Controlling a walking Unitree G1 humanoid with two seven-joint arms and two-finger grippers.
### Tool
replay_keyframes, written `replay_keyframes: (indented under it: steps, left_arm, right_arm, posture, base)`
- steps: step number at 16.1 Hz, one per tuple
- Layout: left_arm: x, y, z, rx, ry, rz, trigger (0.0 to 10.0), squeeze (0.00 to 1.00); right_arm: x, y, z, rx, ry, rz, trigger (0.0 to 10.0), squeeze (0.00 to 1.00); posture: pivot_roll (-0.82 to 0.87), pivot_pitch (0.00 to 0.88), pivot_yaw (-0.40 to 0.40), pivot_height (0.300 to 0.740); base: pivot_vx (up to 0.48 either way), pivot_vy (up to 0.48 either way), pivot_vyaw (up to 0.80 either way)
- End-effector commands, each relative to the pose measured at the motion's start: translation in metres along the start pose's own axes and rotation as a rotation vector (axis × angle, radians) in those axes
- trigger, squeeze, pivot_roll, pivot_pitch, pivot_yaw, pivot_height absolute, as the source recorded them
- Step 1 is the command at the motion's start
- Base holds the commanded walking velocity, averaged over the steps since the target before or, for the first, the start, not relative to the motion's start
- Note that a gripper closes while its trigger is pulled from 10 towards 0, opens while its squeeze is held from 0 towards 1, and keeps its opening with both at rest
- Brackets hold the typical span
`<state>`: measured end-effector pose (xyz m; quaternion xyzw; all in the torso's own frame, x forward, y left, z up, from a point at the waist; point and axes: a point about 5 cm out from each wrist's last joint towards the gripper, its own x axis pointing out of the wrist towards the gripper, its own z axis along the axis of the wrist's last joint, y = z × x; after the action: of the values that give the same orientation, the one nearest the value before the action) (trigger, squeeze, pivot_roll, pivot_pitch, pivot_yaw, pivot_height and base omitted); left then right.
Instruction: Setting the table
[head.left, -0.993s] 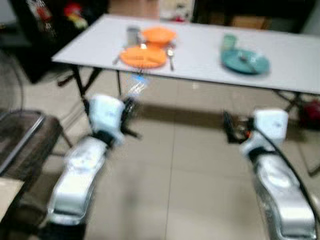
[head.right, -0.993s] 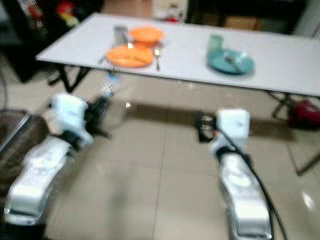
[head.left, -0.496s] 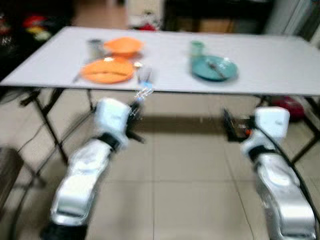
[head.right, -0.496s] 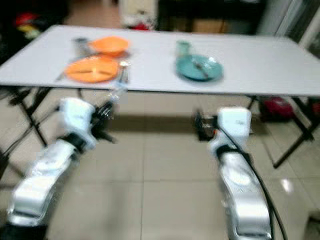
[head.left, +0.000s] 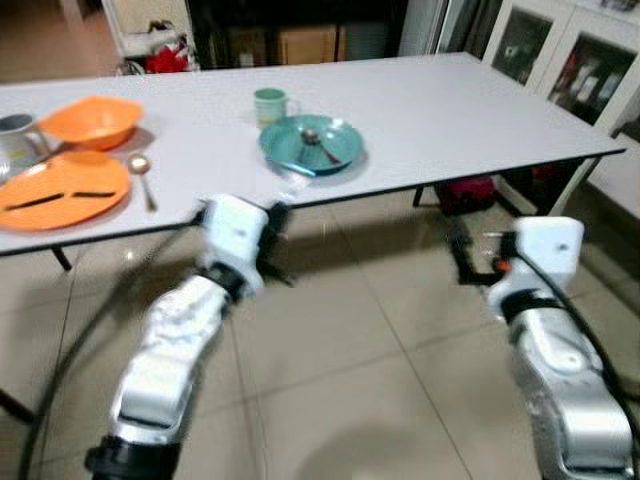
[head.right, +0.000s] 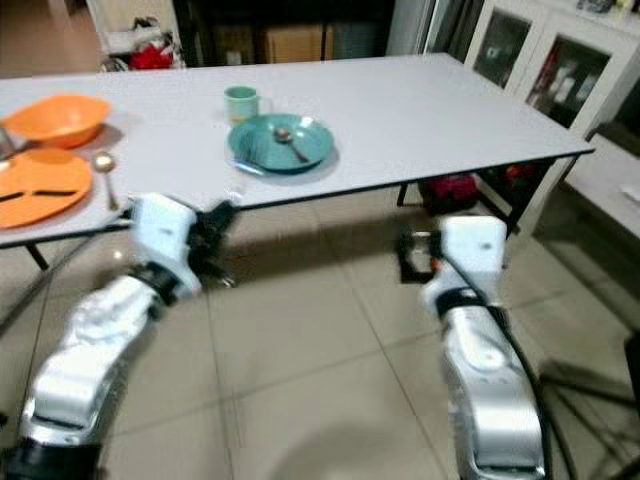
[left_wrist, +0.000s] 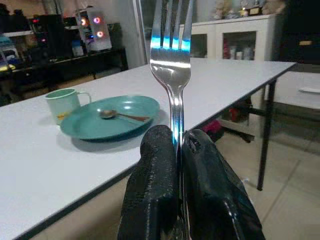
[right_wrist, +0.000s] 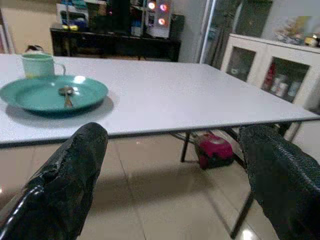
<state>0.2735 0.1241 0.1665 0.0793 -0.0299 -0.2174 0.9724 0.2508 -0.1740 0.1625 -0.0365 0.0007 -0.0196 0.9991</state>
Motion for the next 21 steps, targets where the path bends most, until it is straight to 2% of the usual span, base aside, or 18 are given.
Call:
replay_keyframes:
  steps: [1, 11, 13, 14, 19, 21]
  left_arm:
    - [-0.005, 0.012, 0.002, 0.023, 0.000, 0.046, 10.0, 0.00]
    - [-0.001, 0.013, 0.001, 0.032, 0.012, 0.043, 10.0, 0.00]
    - [0.001, 0.012, 0.000, 0.032, 0.014, 0.038, 10.0, 0.00]
    - [0.003, 0.011, 0.000, 0.031, 0.016, 0.035, 10.0, 0.00]
    - [0.009, 0.010, -0.002, 0.037, 0.034, 0.019, 10.0, 0.00]
    - [0.013, 0.008, -0.004, 0.038, 0.043, 0.009, 10.0, 0.00]
  right_arm:
    - [0.001, 0.008, 0.003, 0.008, -0.013, 0.033, 10.0, 0.00]
    - [0.004, 0.010, 0.003, -0.006, -0.003, 0.044, 10.0, 0.00]
    - [0.004, 0.012, -0.005, 0.001, 0.070, 0.070, 10.0, 0.00]
    - [0.004, 0.012, -0.020, 0.023, 0.188, 0.096, 10.0, 0.00]
    - [0.002, 0.014, -0.028, -0.076, 0.234, 0.236, 10.0, 0.00]
    - [0.001, 0.016, -0.027, -0.078, 0.244, 0.258, 10.0, 0.00]
  posture:
    - [0.09, 0.000, -0.034, 0.740]
    - [0.09, 0.000, -0.026, 0.740]
    - [0.08, 0.000, -0.025, 0.740]
    - [0.08, 0.000, -0.025, 0.740]
    - [0.08, 0.000, -0.034, 0.740]
    - [0.07, 0.000, -0.034, 0.740]
  base:
    - [0.401, 0.000, 0.00]
    - [0.402, 0.000, 0.00]
    - [0.405, 0.000, 0.00]
    - [0.401, 0.000, 0.00]
    - [0.401, 0.000, 0.00]
    - [0.403, 0.000, 0.00]
